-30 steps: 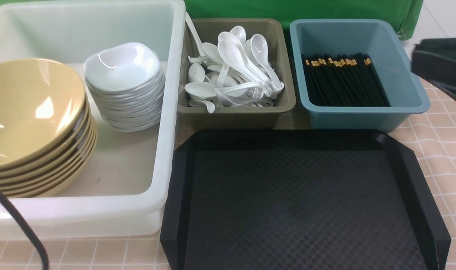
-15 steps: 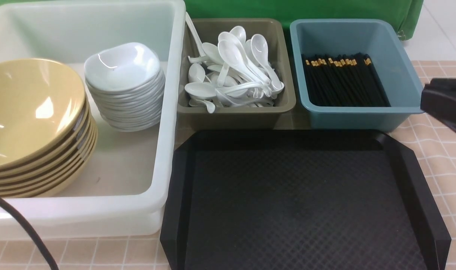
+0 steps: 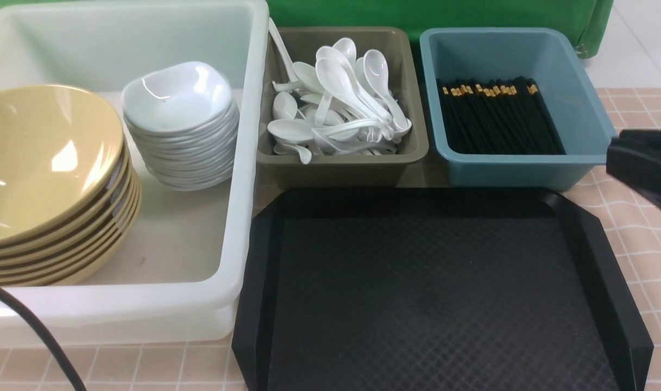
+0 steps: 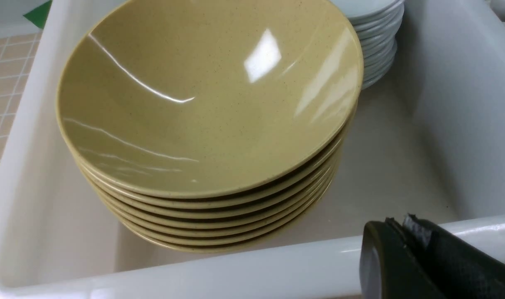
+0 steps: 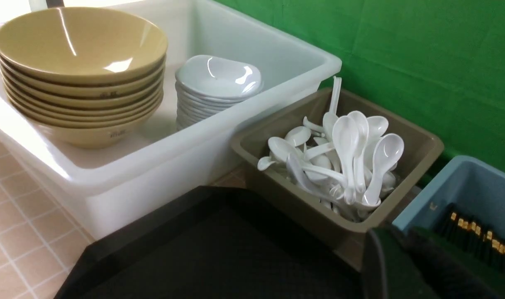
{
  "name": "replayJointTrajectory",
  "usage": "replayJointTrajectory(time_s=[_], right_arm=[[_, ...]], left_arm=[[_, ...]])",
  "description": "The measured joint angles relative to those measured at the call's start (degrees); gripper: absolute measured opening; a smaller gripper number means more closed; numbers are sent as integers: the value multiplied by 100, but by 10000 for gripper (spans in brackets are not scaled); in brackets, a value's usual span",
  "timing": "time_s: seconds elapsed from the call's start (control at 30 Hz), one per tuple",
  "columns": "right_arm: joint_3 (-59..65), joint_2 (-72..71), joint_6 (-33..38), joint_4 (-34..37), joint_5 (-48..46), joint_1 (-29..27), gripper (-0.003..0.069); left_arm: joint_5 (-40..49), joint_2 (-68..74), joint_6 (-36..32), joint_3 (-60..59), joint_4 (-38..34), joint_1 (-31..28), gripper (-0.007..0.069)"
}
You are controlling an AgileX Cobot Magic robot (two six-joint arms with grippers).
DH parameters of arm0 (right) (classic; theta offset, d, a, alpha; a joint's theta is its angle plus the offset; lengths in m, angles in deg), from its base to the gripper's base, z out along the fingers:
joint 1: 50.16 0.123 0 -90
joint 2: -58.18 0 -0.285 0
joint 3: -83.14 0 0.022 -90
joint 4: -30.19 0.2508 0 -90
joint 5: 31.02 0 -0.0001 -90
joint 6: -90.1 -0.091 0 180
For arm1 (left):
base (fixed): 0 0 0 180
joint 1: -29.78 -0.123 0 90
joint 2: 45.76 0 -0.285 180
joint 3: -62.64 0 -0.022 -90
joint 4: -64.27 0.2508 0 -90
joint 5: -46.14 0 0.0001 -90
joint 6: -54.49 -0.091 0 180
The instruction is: On brown table put chopsticks spoon bowls plates into blue grey white boxes.
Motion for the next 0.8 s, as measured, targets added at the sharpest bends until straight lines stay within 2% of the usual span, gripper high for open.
replayJointTrajectory(time_s=[0.1, 0.17, 0.23, 0.27, 0.3, 0.5, 0.6, 0.8], right_arm=[[381, -334, -6, 16, 240, -211, 50], [1012, -849, -96, 16, 687, -649, 36], [1734, -1402, -328, 16, 1121, -1331, 36], [1795, -1448, -358, 16, 1150, -1456, 36], [2282, -1777, -477, 16, 1288, -1907, 36], [3767, -3373, -1171, -406, 1141, -3419, 36], [4222, -3799, -1449, -466, 800, -3743, 36], [4309, -3862, -1550, -524, 494, -3822, 36]], left_arm=[[11, 0, 0, 0, 5, 0, 1], [15, 0, 0, 0, 5, 0, 1], [15, 0, 0, 0, 5, 0, 1], [15, 0, 0, 0, 5, 0, 1], [15, 0, 0, 0, 5, 0, 1], [15, -5, 0, 0, 5, 0, 1], [17, -6, 0, 0, 5, 0, 1], [85, -26, 0, -2, 0, 0, 1]])
